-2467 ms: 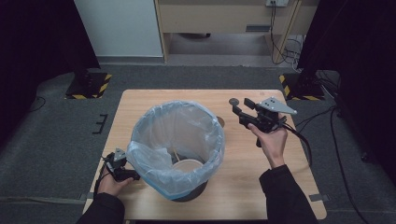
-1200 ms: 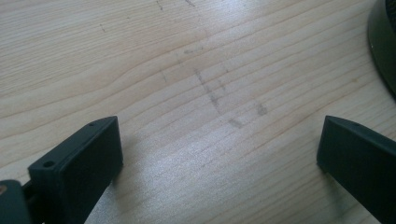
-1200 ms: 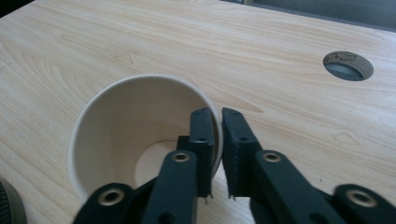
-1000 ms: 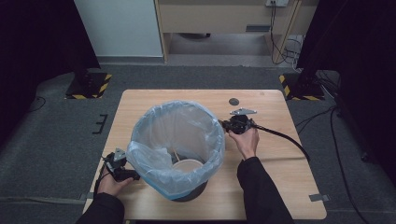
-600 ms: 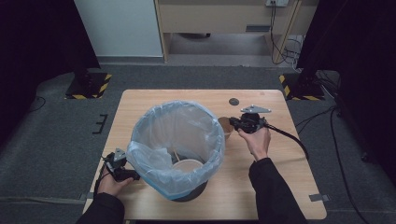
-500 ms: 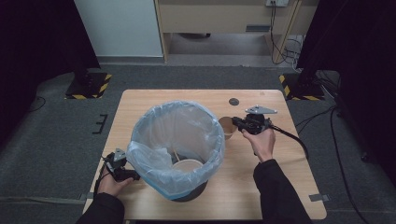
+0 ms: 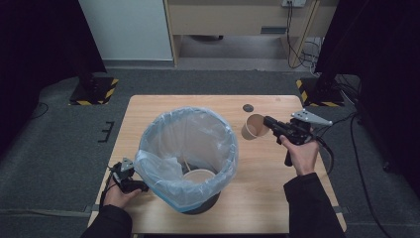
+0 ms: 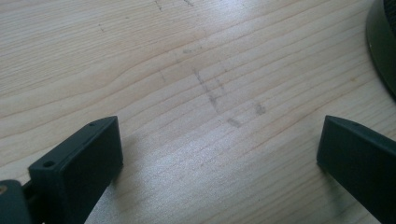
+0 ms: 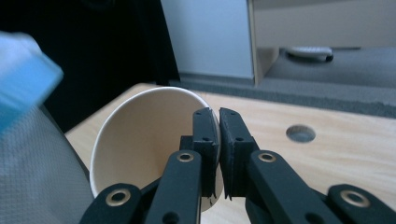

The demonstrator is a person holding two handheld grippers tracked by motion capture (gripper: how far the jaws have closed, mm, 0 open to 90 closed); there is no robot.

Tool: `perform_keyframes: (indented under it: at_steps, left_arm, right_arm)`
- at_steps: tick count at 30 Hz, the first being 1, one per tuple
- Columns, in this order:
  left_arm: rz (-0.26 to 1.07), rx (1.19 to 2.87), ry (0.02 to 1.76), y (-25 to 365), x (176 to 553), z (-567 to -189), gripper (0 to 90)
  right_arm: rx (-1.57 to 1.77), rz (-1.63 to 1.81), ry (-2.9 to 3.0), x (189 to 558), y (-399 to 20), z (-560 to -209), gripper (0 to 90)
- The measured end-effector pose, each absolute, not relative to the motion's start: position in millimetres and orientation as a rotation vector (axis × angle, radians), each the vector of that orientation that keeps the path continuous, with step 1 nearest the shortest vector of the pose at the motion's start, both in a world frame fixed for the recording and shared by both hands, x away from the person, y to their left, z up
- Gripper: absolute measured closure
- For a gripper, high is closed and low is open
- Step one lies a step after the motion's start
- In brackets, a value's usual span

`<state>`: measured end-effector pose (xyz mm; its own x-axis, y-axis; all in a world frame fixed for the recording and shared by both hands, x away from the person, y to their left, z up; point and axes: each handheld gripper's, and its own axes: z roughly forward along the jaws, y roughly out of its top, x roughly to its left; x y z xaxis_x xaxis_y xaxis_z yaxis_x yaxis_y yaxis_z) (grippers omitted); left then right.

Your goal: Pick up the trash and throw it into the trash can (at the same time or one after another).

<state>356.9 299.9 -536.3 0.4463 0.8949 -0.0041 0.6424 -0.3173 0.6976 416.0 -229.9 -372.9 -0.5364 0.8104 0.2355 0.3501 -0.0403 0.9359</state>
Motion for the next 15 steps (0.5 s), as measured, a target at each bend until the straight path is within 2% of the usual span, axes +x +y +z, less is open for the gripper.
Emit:
perform_keyframes:
  at_steps: [15]
  left_arm:
    - [0.514, 2.069, 1.279, 300.1, 357.0, -536.3, 0.0]
  right_arm:
    - [1.169, 1.810, 1.644, 388.0, -256.1, -327.5, 86.3]
